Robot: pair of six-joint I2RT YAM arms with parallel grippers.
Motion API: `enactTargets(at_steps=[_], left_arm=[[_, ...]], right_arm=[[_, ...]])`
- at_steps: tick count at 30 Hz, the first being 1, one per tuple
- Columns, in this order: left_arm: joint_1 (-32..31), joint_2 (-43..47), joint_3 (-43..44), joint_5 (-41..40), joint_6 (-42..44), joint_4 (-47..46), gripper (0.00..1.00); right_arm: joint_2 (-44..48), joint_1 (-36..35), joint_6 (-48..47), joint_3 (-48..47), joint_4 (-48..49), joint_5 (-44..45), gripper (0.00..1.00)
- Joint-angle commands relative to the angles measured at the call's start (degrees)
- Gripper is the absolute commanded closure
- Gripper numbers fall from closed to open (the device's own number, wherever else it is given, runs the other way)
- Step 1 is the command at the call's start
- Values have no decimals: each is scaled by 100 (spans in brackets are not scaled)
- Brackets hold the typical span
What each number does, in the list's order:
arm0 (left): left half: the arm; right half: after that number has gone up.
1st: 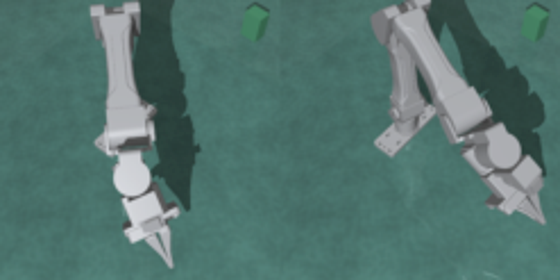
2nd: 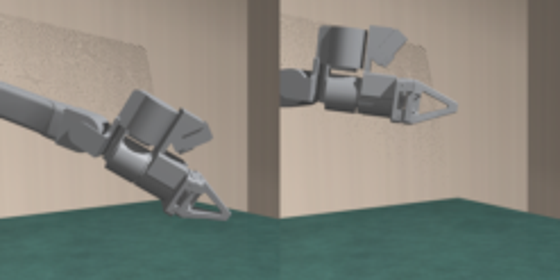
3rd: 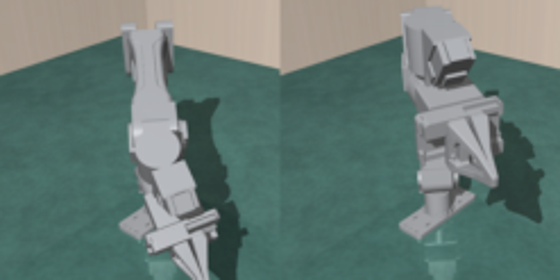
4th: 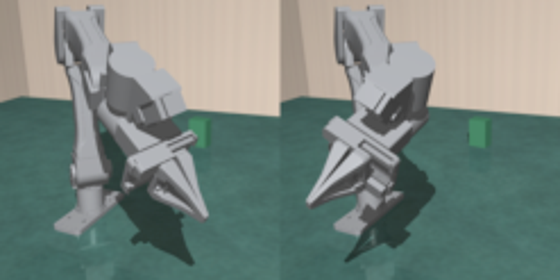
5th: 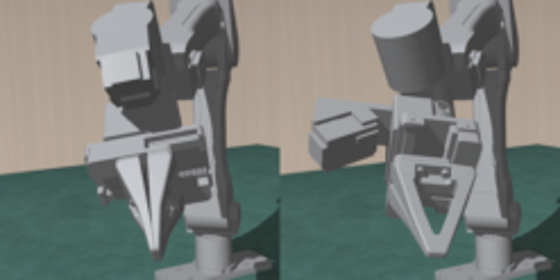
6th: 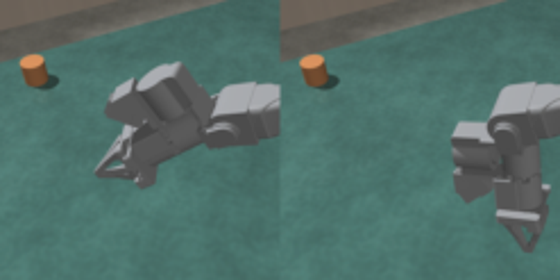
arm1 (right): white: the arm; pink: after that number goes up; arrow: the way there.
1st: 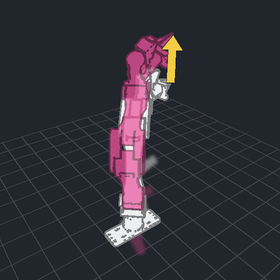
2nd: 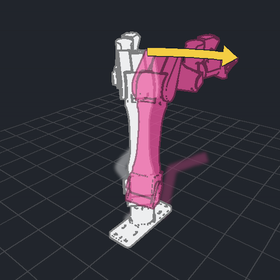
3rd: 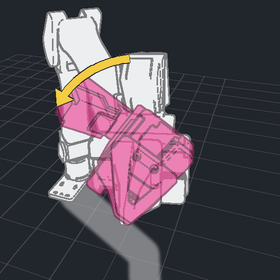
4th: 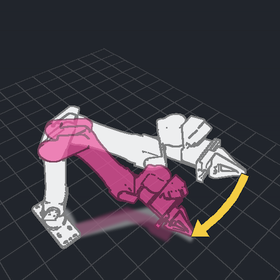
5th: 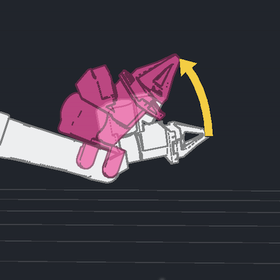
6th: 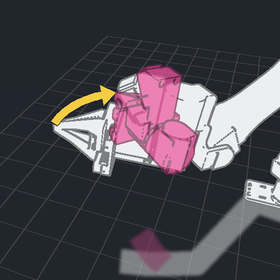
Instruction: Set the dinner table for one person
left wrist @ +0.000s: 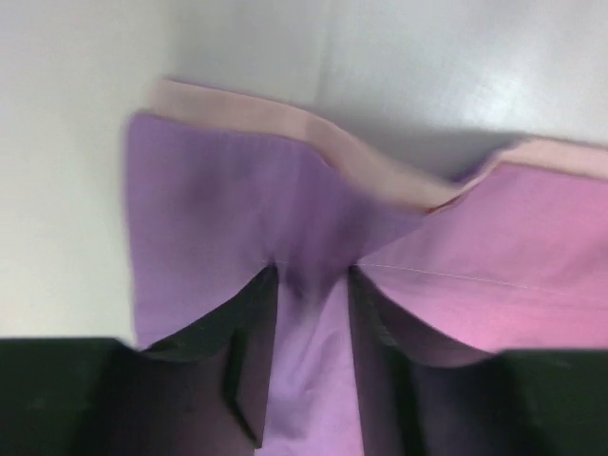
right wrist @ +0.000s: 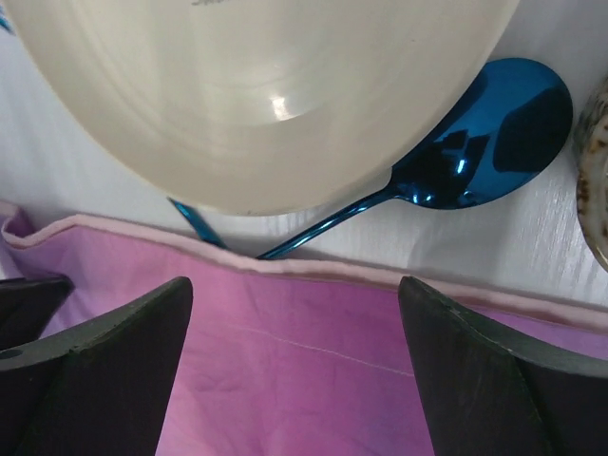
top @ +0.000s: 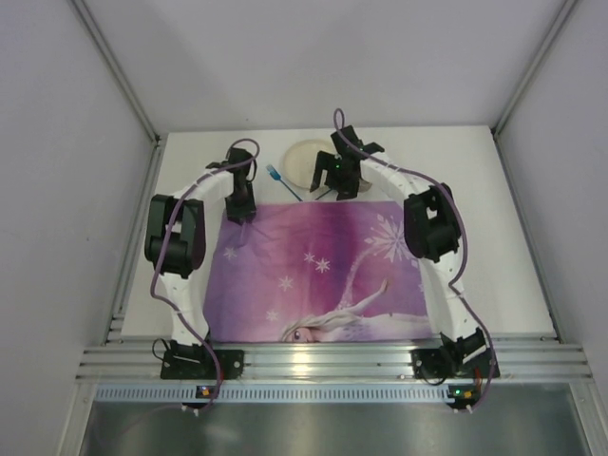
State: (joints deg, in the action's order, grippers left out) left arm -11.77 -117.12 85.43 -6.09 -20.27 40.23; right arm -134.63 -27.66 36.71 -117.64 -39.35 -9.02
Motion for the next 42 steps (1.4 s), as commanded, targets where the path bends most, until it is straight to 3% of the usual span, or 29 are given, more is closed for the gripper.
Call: enactTargets(at_steps=[1, 2, 3, 15, 29, 32, 36, 42], left_arm=[[359, -188, 0, -622, -12, 134, 54], [394, -188, 131, -613, 14, 187, 19], [403, -197, 202, -630, 15, 257, 1], [404, 321, 132, -464, 6, 556, 1], [404, 585, -88, -534, 41, 591, 1], [404, 664, -149, -578, 67, 635, 1], [404, 761, -237, -613, 85, 653, 1], [404, 919, -316, -639, 111, 662, 1]], right_arm=[[-151, -64, 231, -373, 130, 382, 11], [-186, -64, 266, -382, 147, 479, 12], [-265, -73, 293, -452, 147, 515, 12], [-757, -117, 653, -1076, 411, 857, 23], [-1126, -337, -147, -1567, 314, 1455, 45], [-1206, -337, -41, -1691, 340, 1552, 67], [-1206, -337, 47, -1692, 516, 1631, 83], [-1083, -293, 134, -1674, 666, 1780, 85]])
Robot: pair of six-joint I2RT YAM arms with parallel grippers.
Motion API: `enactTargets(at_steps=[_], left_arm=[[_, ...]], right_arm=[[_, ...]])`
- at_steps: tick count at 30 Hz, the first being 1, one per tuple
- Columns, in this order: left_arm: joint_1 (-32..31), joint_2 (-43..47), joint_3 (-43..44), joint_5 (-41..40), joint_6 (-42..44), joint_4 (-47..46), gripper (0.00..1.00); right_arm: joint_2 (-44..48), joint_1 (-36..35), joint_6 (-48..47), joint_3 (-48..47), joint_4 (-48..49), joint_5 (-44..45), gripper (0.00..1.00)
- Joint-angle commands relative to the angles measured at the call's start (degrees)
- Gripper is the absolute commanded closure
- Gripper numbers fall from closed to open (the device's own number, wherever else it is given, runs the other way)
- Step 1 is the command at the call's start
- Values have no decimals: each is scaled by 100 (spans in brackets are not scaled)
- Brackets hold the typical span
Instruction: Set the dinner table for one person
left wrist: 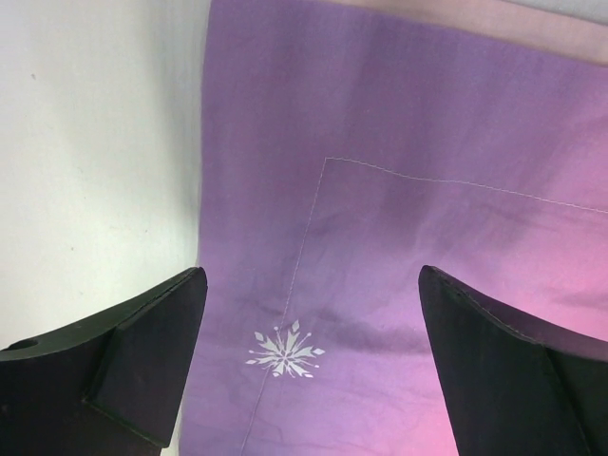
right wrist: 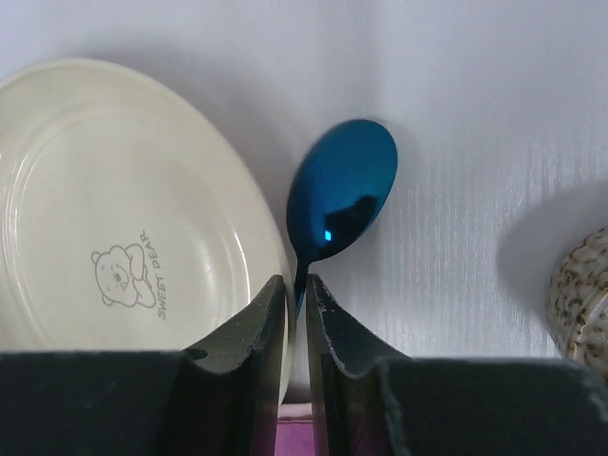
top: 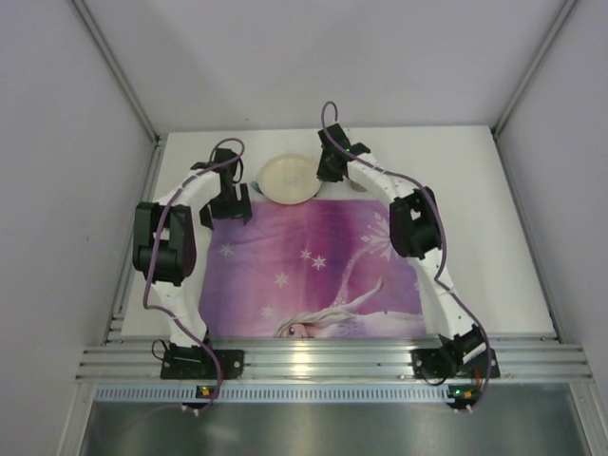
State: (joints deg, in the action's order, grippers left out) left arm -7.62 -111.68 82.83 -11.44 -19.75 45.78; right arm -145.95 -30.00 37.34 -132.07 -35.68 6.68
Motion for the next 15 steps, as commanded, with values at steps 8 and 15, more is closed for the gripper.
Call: enactTargets(at_steps=[8, 15], left_arm=[[-12, 612, -109, -113, 85, 142, 1], [-12, 787, -126, -130, 94, 194, 1]], right_arm=[[461, 161, 282, 102, 570, 440, 97], [813, 293, 195, 278, 773, 343, 100]])
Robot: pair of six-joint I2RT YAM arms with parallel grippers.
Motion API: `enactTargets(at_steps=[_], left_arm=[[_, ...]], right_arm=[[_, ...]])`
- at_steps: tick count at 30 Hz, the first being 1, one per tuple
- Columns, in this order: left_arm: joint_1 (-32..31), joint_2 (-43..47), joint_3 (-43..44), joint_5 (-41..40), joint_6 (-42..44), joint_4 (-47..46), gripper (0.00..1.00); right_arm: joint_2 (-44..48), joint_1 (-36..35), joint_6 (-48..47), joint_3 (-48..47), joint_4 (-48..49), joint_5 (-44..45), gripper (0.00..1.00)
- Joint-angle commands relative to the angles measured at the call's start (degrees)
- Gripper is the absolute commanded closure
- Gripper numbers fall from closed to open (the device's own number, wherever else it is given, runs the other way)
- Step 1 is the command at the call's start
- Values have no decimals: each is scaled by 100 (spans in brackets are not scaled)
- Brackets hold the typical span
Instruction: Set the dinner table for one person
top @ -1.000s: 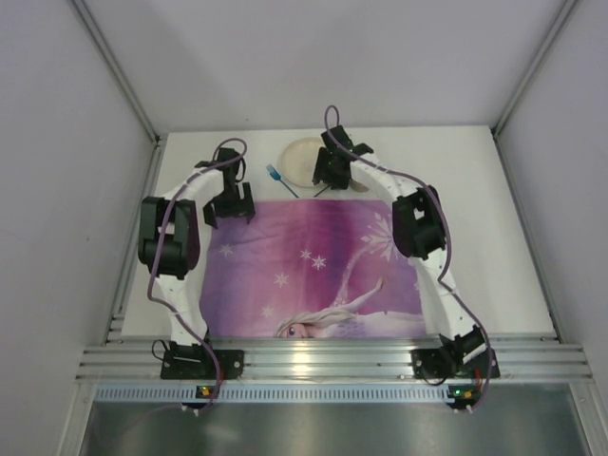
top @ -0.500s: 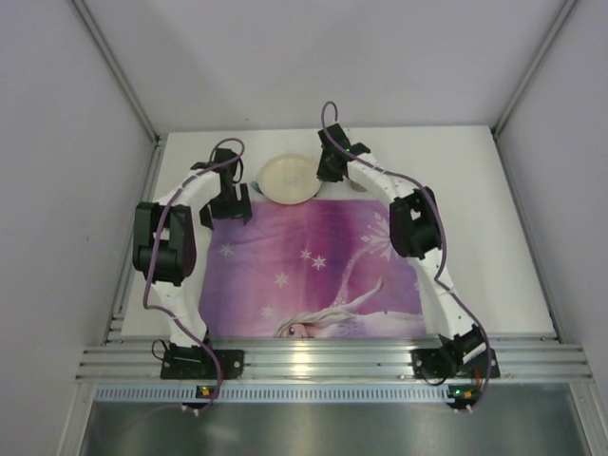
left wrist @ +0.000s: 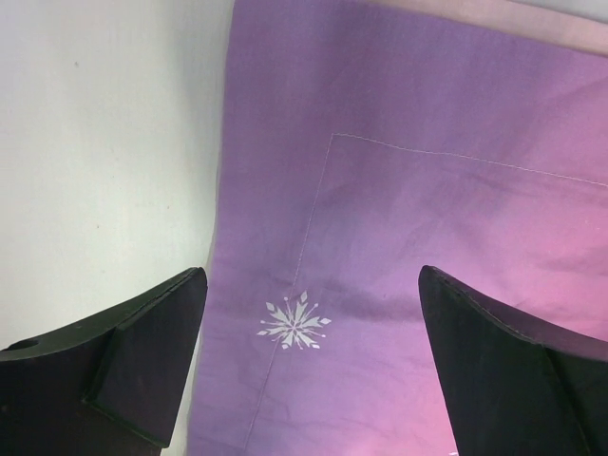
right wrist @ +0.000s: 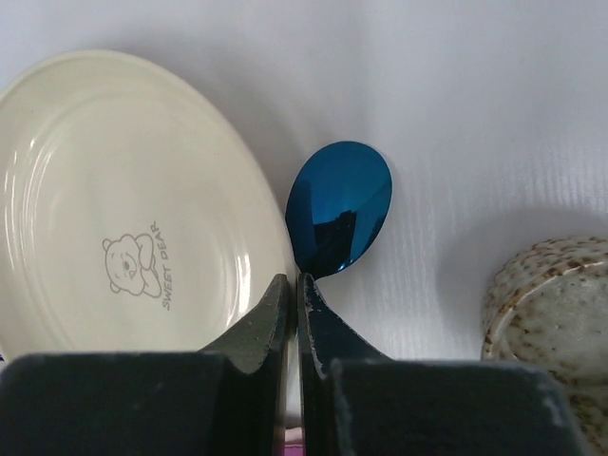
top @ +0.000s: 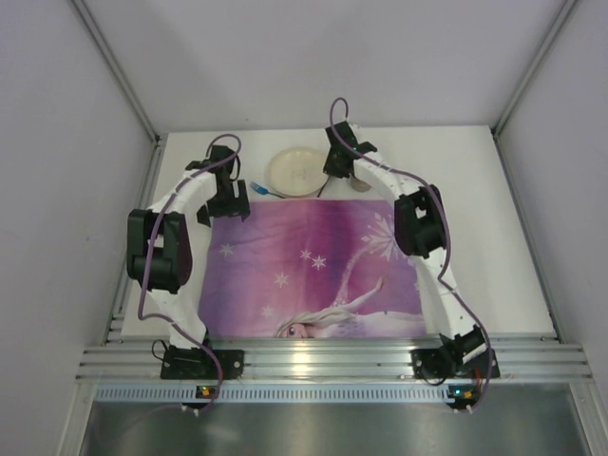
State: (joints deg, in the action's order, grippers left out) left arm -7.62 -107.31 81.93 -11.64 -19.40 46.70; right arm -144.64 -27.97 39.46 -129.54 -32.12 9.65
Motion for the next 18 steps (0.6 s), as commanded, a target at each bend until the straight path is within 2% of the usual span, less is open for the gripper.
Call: enactTargets(at_steps=[1, 9, 13, 18], left_arm=[[-12, 377, -37, -128, 59, 120, 1], [-12, 597, -72, -269, 41, 120, 1], [-12, 667, 33, -321, 15, 182, 1], [-12, 834, 200, -251, -38, 208, 1]], right_arm=[[743, 98, -9, 51, 443, 28, 100], [1569, 134, 17, 209, 707, -51, 100], [2079, 134, 149, 568, 698, -453, 100], [3343, -120, 71, 2561, 478, -868, 100]])
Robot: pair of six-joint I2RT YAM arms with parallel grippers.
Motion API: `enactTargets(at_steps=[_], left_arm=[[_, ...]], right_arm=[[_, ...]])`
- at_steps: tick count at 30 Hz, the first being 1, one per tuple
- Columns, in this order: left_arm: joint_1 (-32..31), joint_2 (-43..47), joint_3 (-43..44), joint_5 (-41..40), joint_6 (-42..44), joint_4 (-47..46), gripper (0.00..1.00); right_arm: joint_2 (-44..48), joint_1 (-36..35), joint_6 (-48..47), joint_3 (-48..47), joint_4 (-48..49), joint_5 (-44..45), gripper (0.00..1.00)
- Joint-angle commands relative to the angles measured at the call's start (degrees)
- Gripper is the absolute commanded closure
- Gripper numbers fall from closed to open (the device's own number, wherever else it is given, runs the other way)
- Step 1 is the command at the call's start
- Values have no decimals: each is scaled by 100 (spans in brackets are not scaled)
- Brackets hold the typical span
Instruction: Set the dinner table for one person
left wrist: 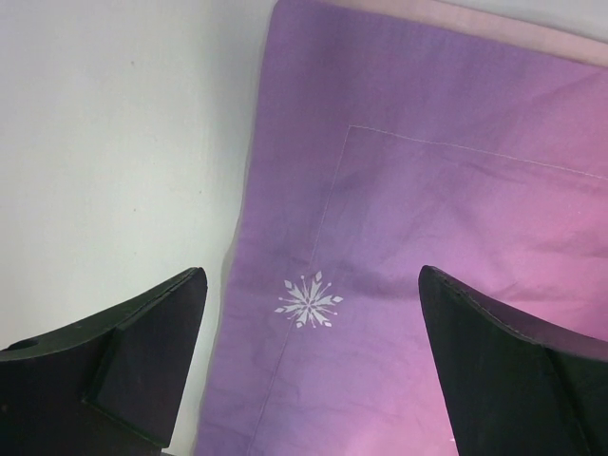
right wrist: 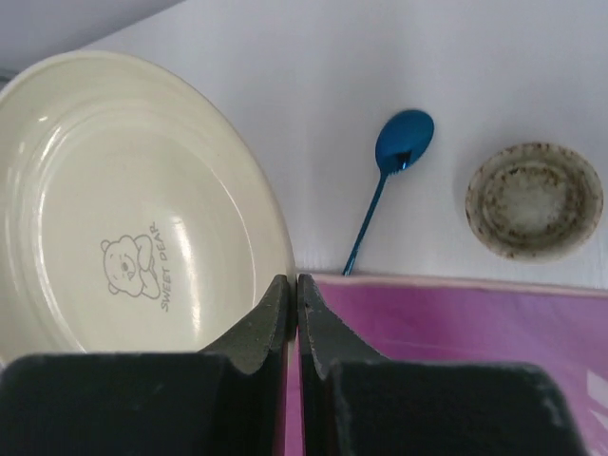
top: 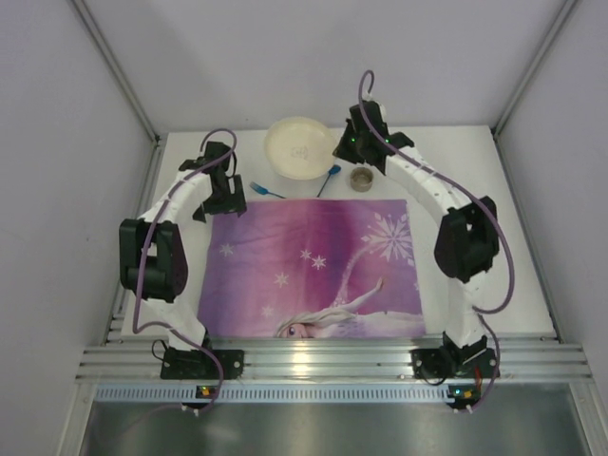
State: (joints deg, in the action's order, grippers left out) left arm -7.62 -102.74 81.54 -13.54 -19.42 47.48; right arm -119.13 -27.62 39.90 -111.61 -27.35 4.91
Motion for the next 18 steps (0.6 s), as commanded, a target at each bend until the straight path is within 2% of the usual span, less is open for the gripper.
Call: enactTargets(at_steps=[1, 4, 8, 12, 18], left_arm=[[-12, 395, 249, -35, -36, 130, 1], [-12, 491, 275, -52, -44, 121, 1], [-12, 527, 240, 0, -71, 42, 1], [-12, 501, 249, 71, -53, 24, 1], [-12, 658, 65, 106, 26, -2, 1]], right_arm=[[1004, -209, -26, 1512, 11, -464, 100], [1646, -446, -237, 2744, 19, -753, 100], [2069, -745, -97, 3706, 248, -939, 100], [2087, -1192, -114, 3848, 187, -764, 100], [2298, -1395, -9, 4367, 90, -508, 100]])
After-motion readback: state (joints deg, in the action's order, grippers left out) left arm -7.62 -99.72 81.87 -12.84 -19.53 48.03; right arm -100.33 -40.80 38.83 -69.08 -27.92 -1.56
